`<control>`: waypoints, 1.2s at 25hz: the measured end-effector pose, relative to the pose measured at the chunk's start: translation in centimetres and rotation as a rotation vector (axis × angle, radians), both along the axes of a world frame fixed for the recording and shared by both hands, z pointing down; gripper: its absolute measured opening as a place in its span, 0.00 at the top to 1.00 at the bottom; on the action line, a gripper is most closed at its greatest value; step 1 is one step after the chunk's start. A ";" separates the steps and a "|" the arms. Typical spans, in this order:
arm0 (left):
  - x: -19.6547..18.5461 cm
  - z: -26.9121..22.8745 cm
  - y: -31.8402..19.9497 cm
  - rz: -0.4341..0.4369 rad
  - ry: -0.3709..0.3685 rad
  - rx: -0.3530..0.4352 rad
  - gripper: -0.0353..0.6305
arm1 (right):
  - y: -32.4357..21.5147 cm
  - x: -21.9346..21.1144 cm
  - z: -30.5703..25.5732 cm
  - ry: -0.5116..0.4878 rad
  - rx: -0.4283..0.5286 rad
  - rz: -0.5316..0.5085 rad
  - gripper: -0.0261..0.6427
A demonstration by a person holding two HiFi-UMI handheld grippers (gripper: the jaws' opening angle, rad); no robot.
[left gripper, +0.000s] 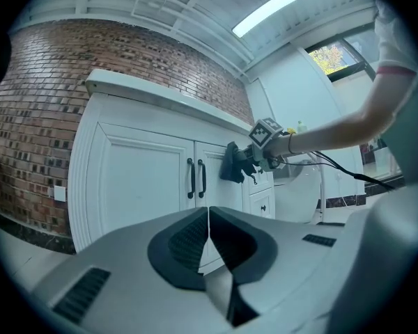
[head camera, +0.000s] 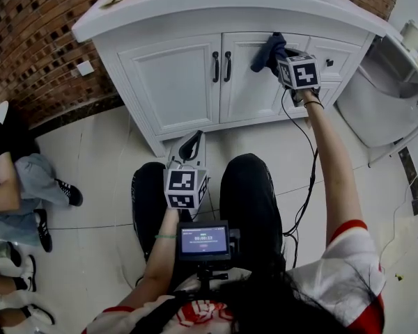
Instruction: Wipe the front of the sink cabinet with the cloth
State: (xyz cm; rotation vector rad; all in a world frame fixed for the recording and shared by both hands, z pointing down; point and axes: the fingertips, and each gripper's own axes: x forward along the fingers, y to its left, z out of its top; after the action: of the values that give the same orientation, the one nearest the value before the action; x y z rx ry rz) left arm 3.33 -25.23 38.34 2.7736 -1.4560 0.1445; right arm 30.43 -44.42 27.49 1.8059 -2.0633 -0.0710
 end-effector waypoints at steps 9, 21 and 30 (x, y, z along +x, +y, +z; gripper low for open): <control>0.8 0.8 -0.1 0.002 -0.018 -0.017 0.90 | 1.1 12.1 1.8 0.080 -0.079 0.227 0.80; 1.0 0.9 0.3 0.001 -0.002 -0.023 0.90 | 2.6 -1.0 2.5 0.029 -0.041 -0.097 0.80; -0.6 0.4 0.6 -0.014 0.022 -0.014 0.90 | 0.8 -10.3 5.1 0.082 -0.083 -0.222 0.80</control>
State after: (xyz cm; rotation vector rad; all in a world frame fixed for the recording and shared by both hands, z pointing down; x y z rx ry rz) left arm 2.76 -24.59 38.70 2.7448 -1.4633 0.1226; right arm 20.13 -43.67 32.57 1.4957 -2.1663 -0.1173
